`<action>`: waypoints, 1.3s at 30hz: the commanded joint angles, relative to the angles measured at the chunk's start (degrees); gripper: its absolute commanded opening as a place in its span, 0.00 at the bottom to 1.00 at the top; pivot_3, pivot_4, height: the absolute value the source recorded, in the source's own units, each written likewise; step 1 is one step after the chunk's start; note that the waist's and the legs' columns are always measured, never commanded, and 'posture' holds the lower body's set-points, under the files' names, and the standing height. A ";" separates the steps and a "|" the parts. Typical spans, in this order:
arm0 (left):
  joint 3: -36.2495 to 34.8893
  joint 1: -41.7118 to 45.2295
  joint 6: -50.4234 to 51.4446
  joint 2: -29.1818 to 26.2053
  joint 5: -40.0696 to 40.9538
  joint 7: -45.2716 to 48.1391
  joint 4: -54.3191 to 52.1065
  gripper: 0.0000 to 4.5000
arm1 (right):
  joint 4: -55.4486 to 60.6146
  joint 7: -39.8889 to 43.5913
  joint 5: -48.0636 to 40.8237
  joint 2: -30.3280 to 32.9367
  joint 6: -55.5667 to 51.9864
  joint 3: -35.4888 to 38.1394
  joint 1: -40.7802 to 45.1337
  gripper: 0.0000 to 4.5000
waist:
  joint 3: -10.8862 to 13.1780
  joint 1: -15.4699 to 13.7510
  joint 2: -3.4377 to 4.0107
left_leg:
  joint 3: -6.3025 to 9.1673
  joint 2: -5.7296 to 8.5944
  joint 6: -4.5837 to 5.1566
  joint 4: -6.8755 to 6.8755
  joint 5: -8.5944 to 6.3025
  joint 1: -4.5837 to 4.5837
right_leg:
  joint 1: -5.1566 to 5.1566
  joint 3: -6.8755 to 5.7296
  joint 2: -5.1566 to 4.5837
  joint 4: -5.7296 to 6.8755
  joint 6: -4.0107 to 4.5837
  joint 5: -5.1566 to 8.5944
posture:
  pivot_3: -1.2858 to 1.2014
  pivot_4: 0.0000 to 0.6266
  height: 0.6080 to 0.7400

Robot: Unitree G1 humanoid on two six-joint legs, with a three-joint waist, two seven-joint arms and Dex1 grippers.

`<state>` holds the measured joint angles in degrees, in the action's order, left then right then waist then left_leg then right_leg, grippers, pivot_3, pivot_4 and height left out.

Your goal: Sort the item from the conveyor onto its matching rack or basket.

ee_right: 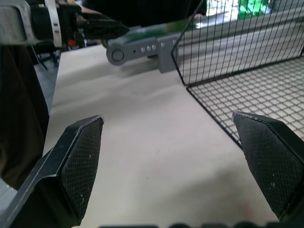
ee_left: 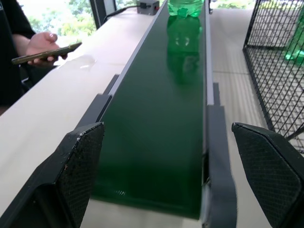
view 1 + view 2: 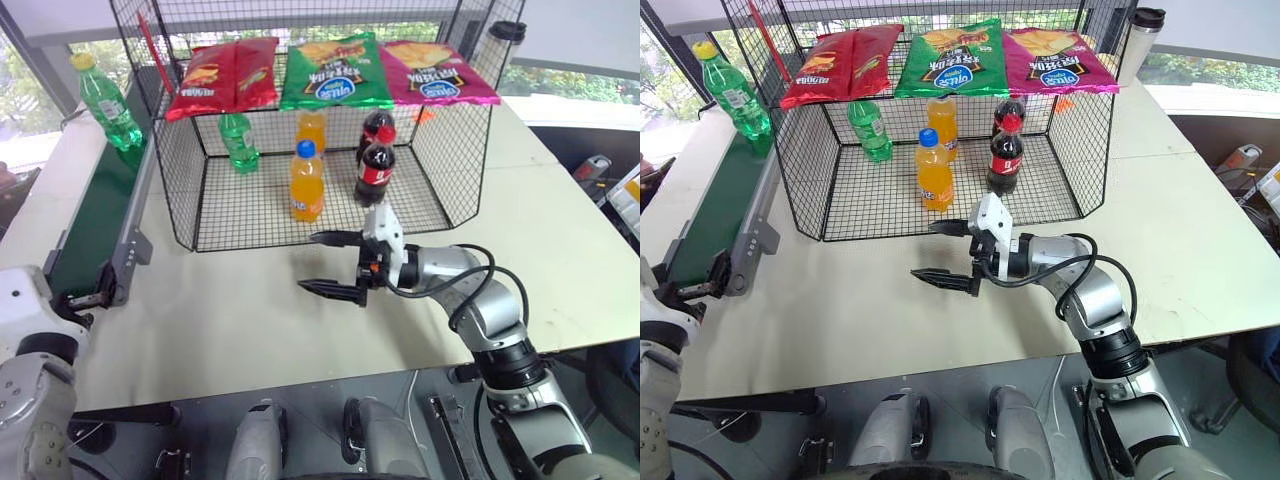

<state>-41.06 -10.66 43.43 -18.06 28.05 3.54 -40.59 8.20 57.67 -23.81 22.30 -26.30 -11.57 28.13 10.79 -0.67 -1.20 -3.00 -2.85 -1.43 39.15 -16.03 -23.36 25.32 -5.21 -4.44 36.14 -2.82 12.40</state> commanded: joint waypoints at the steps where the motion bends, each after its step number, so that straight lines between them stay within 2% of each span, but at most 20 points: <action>1: -1.42 -0.69 -1.06 -1.10 0.29 0.19 -0.45 0.99 | 2.14 -0.16 -0.43 0.31 0.11 0.22 0.24 1.00 | 0.00 0.02 0.00 | 0.00 0.00 0.00 0.00 0.00 0.00 | 0.00 0.00 0.00 0.00 0.00 0.00 | 0.52 0.24 1.00; 25: 0.89 0.45 -2.48 -2.17 -1.04 -0.24 0.16 0.99 | 2.89 -1.79 0.27 0.89 -0.65 -0.40 -0.31 1.00 | 0.00 0.01 0.00 | 0.00 0.00 0.00 0.00 0.00 0.00 | 0.01 0.00 -0.01 -0.01 0.02 0.01 | 0.52 0.24 1.00; 39: 1.39 2.36 -3.11 -2.31 -4.46 -2.76 2.20 0.99 | 1.49 -1.30 1.15 1.02 0.42 -0.65 -0.73 1.00 | 0.00 -0.02 0.00 | 0.00 0.00 -0.01 -0.01 0.00 0.00 | 0.01 0.00 -0.01 -0.01 0.01 0.01 | 0.52 0.24 1.00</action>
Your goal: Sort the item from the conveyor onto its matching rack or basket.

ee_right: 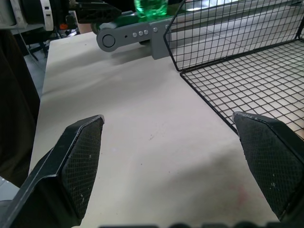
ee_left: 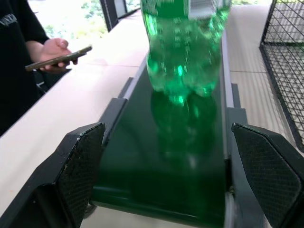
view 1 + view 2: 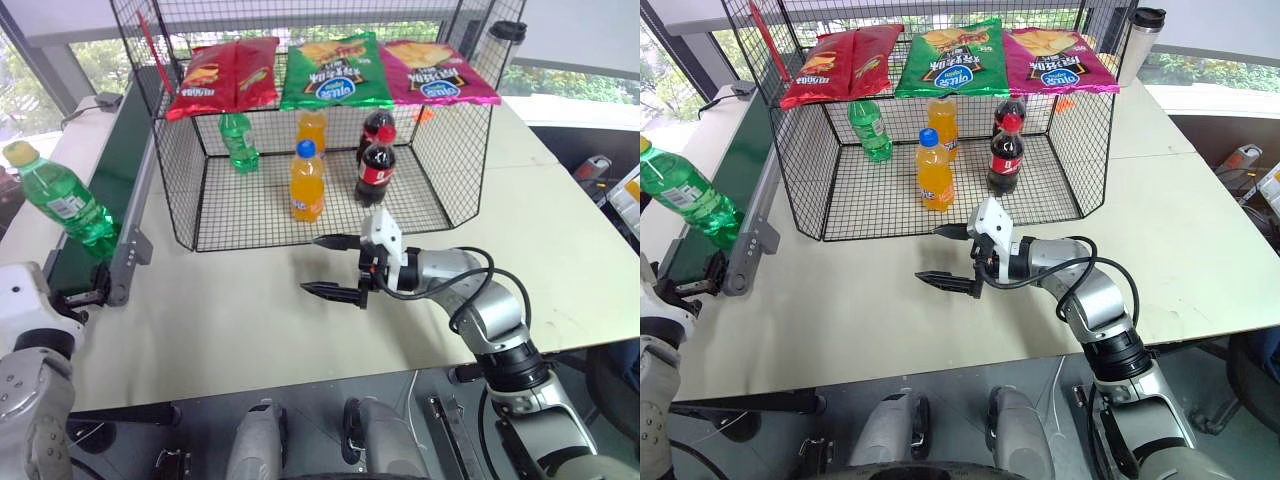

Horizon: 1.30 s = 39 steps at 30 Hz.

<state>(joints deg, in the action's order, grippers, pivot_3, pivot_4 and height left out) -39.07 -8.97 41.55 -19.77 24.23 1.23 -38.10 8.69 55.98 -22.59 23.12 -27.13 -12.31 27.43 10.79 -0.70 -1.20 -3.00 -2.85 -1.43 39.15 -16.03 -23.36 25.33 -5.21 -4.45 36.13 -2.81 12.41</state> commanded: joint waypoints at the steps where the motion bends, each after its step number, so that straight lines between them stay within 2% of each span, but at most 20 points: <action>1: -0.74 0.87 -1.13 -0.70 -0.57 -0.50 -0.27 0.99 | 0.90 0.44 0.03 0.21 1.46 0.09 -0.17 1.00 | 0.00 0.02 0.00 | 0.00 0.00 0.00 0.00 0.00 0.00 | 0.00 0.00 0.00 0.00 0.00 0.00 | 0.52 0.24 1.00; 13: -0.24 3.79 -0.21 -0.76 0.12 -0.96 0.56 0.99 | -0.47 0.90 0.91 -0.01 3.69 -0.05 -1.20 1.00 | 0.00 0.03 0.00 | -0.01 0.00 0.00 0.00 0.00 0.00 | 0.00 0.00 0.00 0.00 -0.01 -0.01 | 0.52 0.24 1.00; 16: -0.25 2.97 -0.58 0.42 1.25 -0.31 0.02 0.82 | 0.12 0.51 0.82 -0.12 3.08 -0.05 -0.98 1.00 | 0.00 -0.01 0.00 | -0.02 0.00 0.00 0.00 0.00 0.00 | 0.00 0.00 0.00 0.00 -0.01 -0.01 | 0.52 0.24 1.00; 18: -0.15 2.62 -0.71 0.78 2.11 0.20 -0.91 0.63 | 0.66 0.26 0.72 -0.10 2.58 -0.08 -0.88 1.00 | 0.00 -0.13 0.00 | -0.01 0.00 0.00 0.00 0.00 0.01 | -0.01 0.00 0.00 0.00 -0.01 -0.01 | 0.52 0.24 1.00; 19: -0.11 2.59 -0.71 0.83 2.43 0.32 -1.27 0.62 | 0.88 0.17 0.68 -0.08 2.38 -0.10 -0.85 1.00 | 0.00 -0.19 0.00 | 0.00 0.01 0.00 0.00 0.00 0.01 | -0.02 -0.01 -0.02 0.00 0.00 0.00 | 0.52 0.24 1.00; 25: -1.34 4.18 0.13 -0.97 3.59 -0.65 -3.21 0.62 | 1.37 0.29 0.21 0.15 1.31 0.05 -0.21 1.00 | 0.00 -0.06 0.00 | 0.00 0.01 0.00 0.01 0.00 0.00 | -0.02 -0.01 -0.03 0.00 0.01 0.00 | 0.52 0.24 1.00; 31: -3.71 5.70 3.89 -4.92 9.94 0.34 -8.13 0.62 | 0.69 -0.74 0.97 0.33 0.99 0.50 0.49 1.00 | 0.02 -0.04 -0.03 | 0.00 0.01 0.00 0.00 0.00 -0.03 | 0.00 -0.01 -0.02 -0.01 -0.01 0.00 | 0.52 0.24 1.00; 35: 0.00 10.89 9.81 -8.94 19.07 0.69 -10.48 0.62 | -2.19 -3.03 4.55 0.13 3.74 -0.26 1.18 1.00 | 0.01 -0.12 -0.04 | 0.02 0.02 0.00 0.01 0.00 -0.03 | -0.02 -0.03 -0.02 -0.01 -0.01 -0.01 | 0.52 0.24 1.00; 39: 7.59 15.34 10.37 -11.60 18.13 1.34 -8.73 0.62 | -4.23 -4.79 6.57 -0.30 4.17 -0.34 2.27 1.00 | 0.02 0.03 -0.03 | -0.01 0.04 0.00 0.01 0.00 -0.02 | -0.02 0.01 -0.02 -0.02 -0.03 -0.02 | 0.52 0.24 1.00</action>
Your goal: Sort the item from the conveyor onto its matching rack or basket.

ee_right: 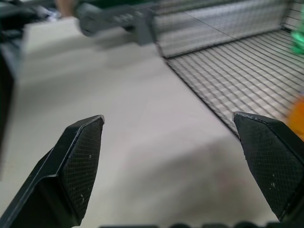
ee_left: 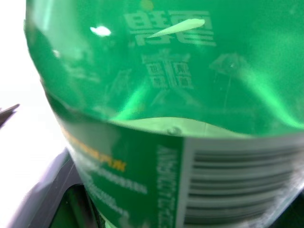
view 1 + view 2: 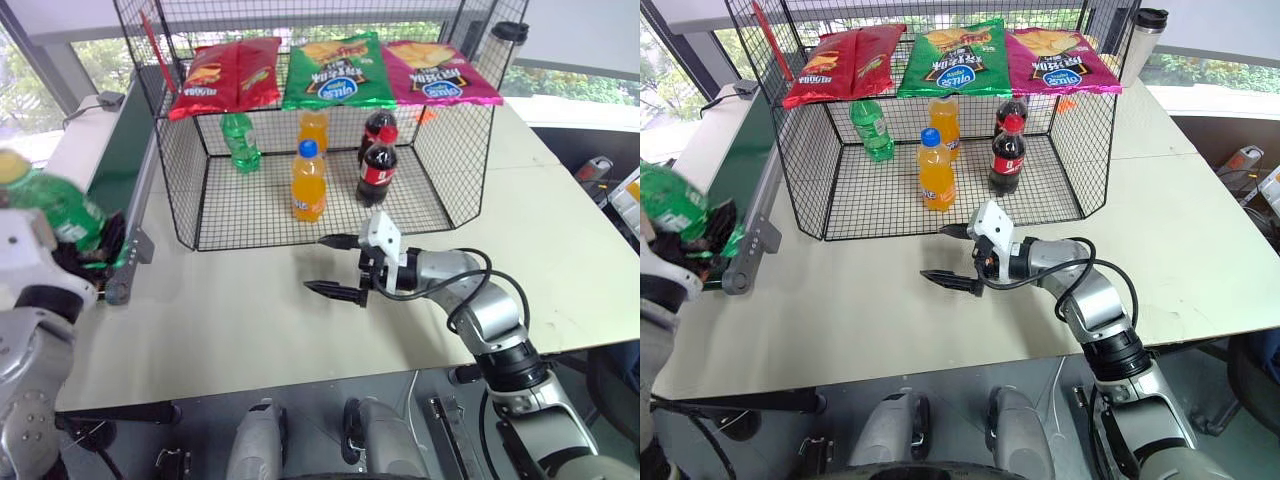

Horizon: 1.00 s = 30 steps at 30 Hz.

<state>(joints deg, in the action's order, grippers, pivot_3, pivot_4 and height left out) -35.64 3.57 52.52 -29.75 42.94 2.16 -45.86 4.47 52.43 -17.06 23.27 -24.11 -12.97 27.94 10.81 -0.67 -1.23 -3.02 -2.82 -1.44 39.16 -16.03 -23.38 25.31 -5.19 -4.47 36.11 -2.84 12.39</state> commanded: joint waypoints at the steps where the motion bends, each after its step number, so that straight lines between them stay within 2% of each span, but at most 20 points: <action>1: 6.58 4.05 -1.03 -1.77 -1.85 0.24 0.19 0.62 | -0.24 -1.70 1.51 -0.52 1.24 0.29 1.89 1.00 | 0.00 0.00 0.00 | -0.01 0.00 0.00 0.00 0.00 0.00 | 0.01 0.00 0.02 0.00 -0.06 -0.04 | 0.52 0.24 1.00; 6: 21.10 10.12 -6.50 -0.64 -11.08 1.54 8.51 0.62 | -2.10 -3.62 4.33 -0.33 1.33 -0.04 2.52 1.00 | 0.00 0.00 0.00 | -0.01 -0.01 0.00 -0.01 0.00 0.01 | 0.01 -0.01 0.08 0.02 -0.14 -0.09 | 0.52 0.24 1.00; 9: 26.26 12.84 -9.70 0.79 -15.60 2.01 13.07 0.62 | -2.59 -4.22 5.44 -0.34 1.82 -0.10 2.70 1.00 | 0.00 -0.03 0.00 | -0.02 -0.01 0.00 -0.01 0.00 -0.01 | 0.01 -0.01 0.08 0.01 -0.14 -0.09 | 0.52 0.24 1.00; 13: 31.27 18.37 -13.76 6.26 -20.68 0.64 22.29 0.62 | -2.32 -5.14 6.22 -0.21 1.06 0.26 2.71 1.00 | 0.00 -0.13 0.01 | -0.03 -0.01 0.00 -0.02 0.00 -0.03 | 0.02 -0.01 0.07 -0.01 -0.17 -0.10 | 0.52 0.24 1.00; 21: 34.72 26.99 -24.34 13.74 -29.30 0.06 41.02 0.62 | -1.52 -5.53 6.91 0.30 -0.74 0.29 2.86 1.00 | 0.01 0.06 0.00 | -0.05 -0.01 0.01 -0.02 0.01 -0.03 | 0.02 -0.02 0.07 0.00 -0.19 -0.11 | 0.52 0.24 1.00; 30: 33.34 29.95 -32.05 16.45 -32.85 1.27 52.97 0.62 | -1.89 -6.46 7.97 0.28 -0.74 0.30 2.80 1.00 | 0.01 -0.03 0.00 | -0.07 -0.01 0.01 -0.03 0.01 -0.03 | 0.03 -0.03 0.06 0.01 -0.21 -0.12 | 0.52 0.24 1.00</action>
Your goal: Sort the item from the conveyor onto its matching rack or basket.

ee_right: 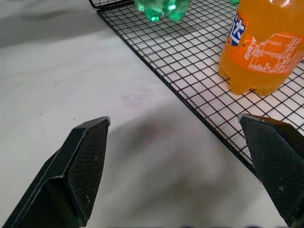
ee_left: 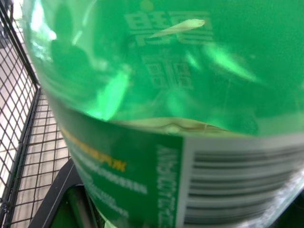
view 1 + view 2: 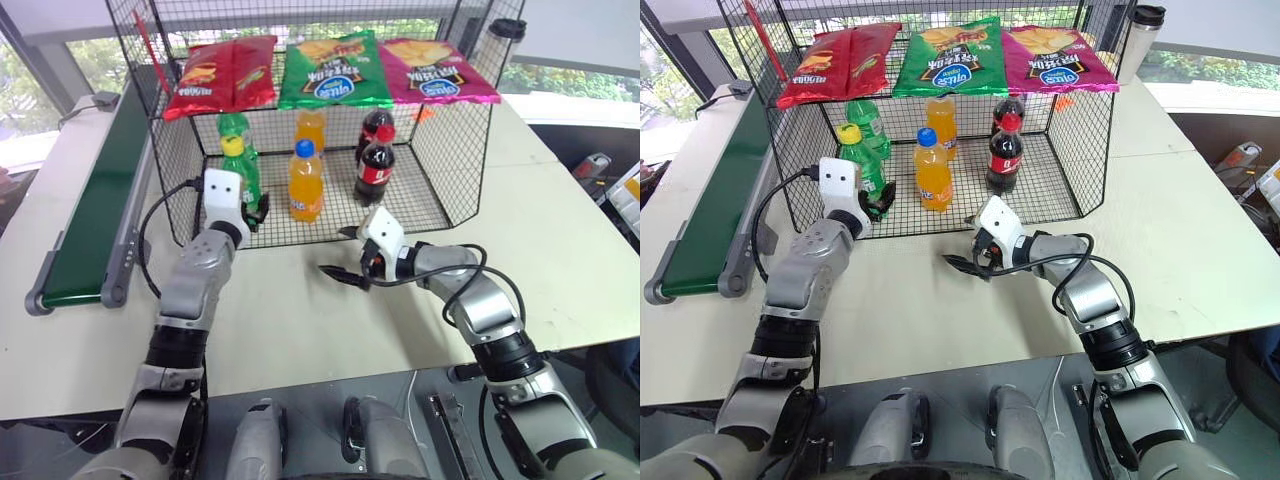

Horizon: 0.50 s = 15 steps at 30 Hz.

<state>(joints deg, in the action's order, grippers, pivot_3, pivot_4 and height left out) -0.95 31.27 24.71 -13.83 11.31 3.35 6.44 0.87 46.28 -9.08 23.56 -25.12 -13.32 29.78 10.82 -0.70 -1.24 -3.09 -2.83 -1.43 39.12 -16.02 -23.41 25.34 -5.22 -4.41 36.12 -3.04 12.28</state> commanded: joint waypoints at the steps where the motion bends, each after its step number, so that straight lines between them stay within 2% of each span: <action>1: -1.53 2.43 -4.90 0.81 -1.37 0.11 1.66 0.62 | 1.65 -0.35 0.00 -0.04 0.27 0.64 1.00 1.00 | 0.00 0.00 0.00 | 0.00 0.00 0.00 0.00 0.00 0.00 | 0.00 0.00 0.00 0.00 0.00 0.00 | 0.52 0.24 1.00; 3: -1.87 2.60 -5.91 1.38 -1.66 -0.03 3.29 0.62 | 1.72 -0.39 -0.01 -0.06 0.25 0.60 1.02 1.00 | 0.00 -0.01 0.00 | 0.00 0.00 0.00 0.00 0.00 0.00 | 0.00 0.00 0.00 0.00 0.00 0.00 | 0.52 0.24 1.00; 5: -2.24 2.73 -6.75 1.78 -1.75 -0.17 4.36 0.85 | 1.63 -0.38 -0.03 -0.08 0.28 0.57 1.17 1.00 | 0.00 -0.03 0.00 | 0.00 0.00 0.00 0.00 0.00 0.00 | 0.00 0.00 0.00 0.00 0.00 0.00 | 0.52 0.24 1.00; 7: -2.40 2.64 -7.10 1.88 -1.84 -0.19 4.46 0.99 | 1.71 -0.33 -0.05 -0.04 0.27 0.55 1.19 1.00 | 0.00 -0.04 0.00 | 0.00 0.00 0.00 0.00 0.00 0.00 | 0.00 0.00 -0.01 0.00 0.00 0.00 | 0.52 0.24 1.00; 10: -2.84 2.62 -6.78 1.94 -1.74 -0.30 3.50 0.99 | 1.71 -0.23 -0.09 0.00 0.26 0.52 1.21 1.00 | 0.00 -0.01 0.00 | -0.01 0.00 0.00 0.01 0.00 0.02 | -0.02 0.00 -0.01 0.02 0.00 -0.01 | 0.52 0.24 1.00; 15: -2.88 0.90 -4.34 1.45 -1.64 0.26 -4.00 0.99 | 2.14 0.14 -0.34 0.13 0.12 0.52 0.87 1.00 | 0.00 0.02 0.00 | 0.01 0.00 0.00 0.01 0.00 0.02 | -0.02 0.00 -0.01 0.02 -0.01 -0.01 | 0.52 0.24 1.00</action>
<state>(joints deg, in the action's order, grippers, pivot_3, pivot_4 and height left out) -3.13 31.89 19.99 -11.93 9.97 3.40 7.24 0.91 46.20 -9.07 23.57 -25.32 -13.32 29.78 10.82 -0.68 -1.24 -3.09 -2.83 -1.43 39.13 -16.02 -23.39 25.32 -5.22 -4.43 36.15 -3.05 12.27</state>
